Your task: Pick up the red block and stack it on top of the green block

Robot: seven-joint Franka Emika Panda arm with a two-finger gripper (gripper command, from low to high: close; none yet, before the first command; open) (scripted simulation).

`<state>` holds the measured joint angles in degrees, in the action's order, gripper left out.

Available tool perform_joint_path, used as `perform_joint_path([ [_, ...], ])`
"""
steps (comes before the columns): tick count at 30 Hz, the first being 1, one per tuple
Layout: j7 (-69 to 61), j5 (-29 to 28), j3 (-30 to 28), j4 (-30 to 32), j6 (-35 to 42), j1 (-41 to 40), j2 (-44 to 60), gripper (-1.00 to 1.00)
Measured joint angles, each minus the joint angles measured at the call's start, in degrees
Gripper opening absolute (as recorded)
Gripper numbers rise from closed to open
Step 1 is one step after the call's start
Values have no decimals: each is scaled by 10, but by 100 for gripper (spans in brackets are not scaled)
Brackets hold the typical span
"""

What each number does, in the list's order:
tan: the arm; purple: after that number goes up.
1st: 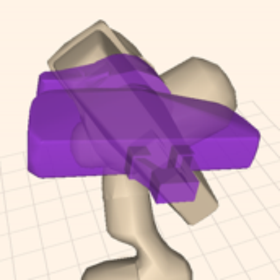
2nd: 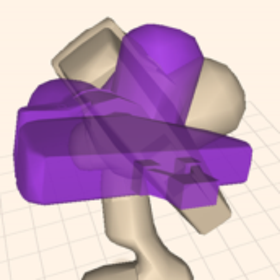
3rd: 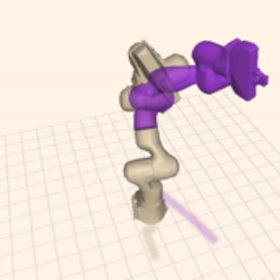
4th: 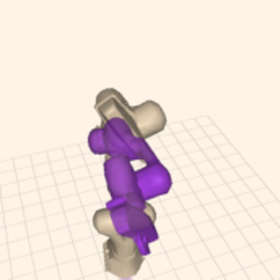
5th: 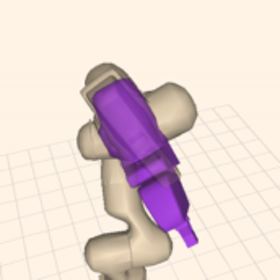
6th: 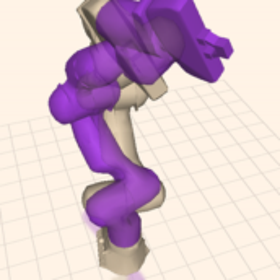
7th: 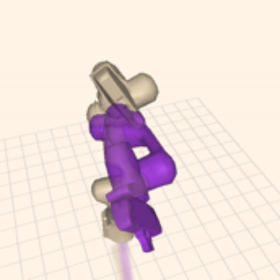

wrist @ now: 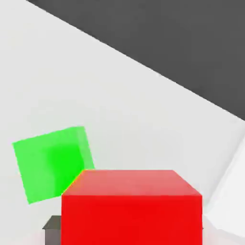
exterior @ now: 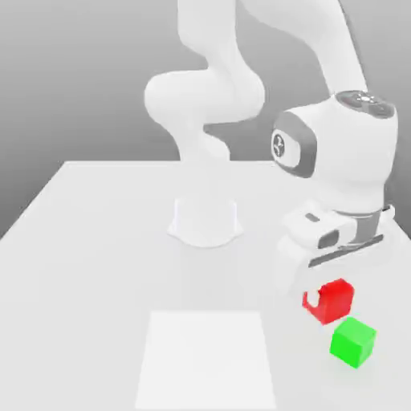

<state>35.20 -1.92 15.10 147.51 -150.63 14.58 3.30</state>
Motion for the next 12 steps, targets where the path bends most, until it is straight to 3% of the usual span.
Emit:
perform_joint_path([
  [6,-16,-55,-10,-17,-64,24,85,-100],
  [7,-8,-66,-17,-18,-79,29,101,100],
  [12,-8,-66,-17,-18,-79,29,101,100],
])
